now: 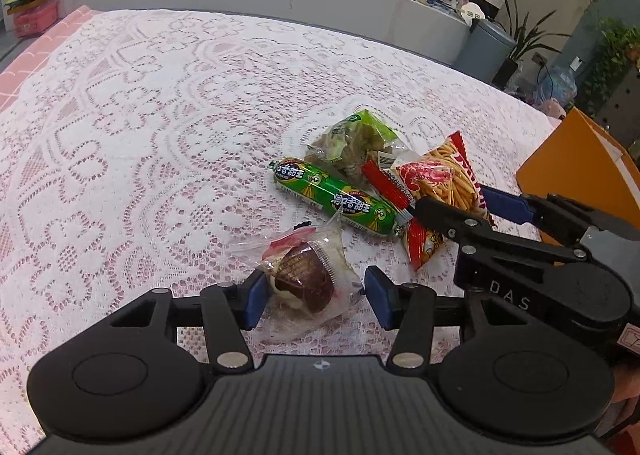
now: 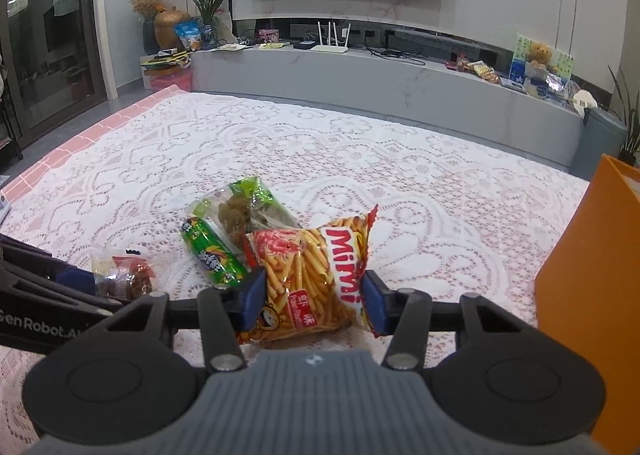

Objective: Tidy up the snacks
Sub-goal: 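Grasp the brown cake pack with left tool while right tool grasps red Mimi pack, then carry both packs into the orange box and open both tools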

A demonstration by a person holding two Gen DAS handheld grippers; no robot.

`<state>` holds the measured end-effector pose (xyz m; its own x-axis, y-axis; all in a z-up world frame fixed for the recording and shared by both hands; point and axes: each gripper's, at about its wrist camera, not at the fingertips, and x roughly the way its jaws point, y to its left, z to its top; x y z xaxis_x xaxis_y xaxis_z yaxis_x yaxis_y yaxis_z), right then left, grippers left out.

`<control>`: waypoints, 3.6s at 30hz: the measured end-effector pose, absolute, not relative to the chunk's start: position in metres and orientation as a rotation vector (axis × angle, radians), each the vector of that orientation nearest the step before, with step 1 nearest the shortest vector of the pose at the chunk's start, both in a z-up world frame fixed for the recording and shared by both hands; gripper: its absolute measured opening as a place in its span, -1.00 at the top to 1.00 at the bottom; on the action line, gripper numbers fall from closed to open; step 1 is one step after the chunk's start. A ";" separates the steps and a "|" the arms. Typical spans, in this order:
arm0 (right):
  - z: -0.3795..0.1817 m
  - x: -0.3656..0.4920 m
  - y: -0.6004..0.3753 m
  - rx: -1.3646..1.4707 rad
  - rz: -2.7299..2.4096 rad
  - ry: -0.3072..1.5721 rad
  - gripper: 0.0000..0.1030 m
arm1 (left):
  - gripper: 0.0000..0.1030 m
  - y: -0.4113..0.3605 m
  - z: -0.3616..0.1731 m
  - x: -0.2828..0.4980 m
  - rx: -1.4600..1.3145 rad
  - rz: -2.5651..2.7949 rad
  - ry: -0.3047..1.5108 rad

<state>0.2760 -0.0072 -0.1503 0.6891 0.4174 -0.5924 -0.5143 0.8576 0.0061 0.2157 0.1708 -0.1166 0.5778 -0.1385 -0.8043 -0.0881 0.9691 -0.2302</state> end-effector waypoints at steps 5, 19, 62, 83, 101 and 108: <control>-0.146 0.270 -0.008 -0.177 0.504 0.613 0.10 | -0.14 0.168 -0.116 0.216 -0.234 -0.035 0.959; -0.135 0.254 -0.019 -0.133 0.442 0.645 0.10 | -0.01 0.161 -0.111 0.209 -0.187 -0.034 0.940; 0.019 0.171 -0.165 -0.256 0.396 0.669 0.12 | 0.00 -0.001 0.043 0.175 -0.013 -0.275 0.773; -0.026 0.225 -0.248 -0.420 0.289 0.807 0.12 | 0.01 -0.116 -0.003 0.242 0.262 -0.459 0.818; -0.069 0.265 -0.253 -0.513 0.380 0.830 0.11 | 0.00 -0.132 -0.058 0.272 0.370 -0.537 0.878; -0.086 0.276 -0.249 -0.524 0.385 0.866 0.10 | 0.00 -0.129 -0.070 0.281 0.362 -0.525 0.915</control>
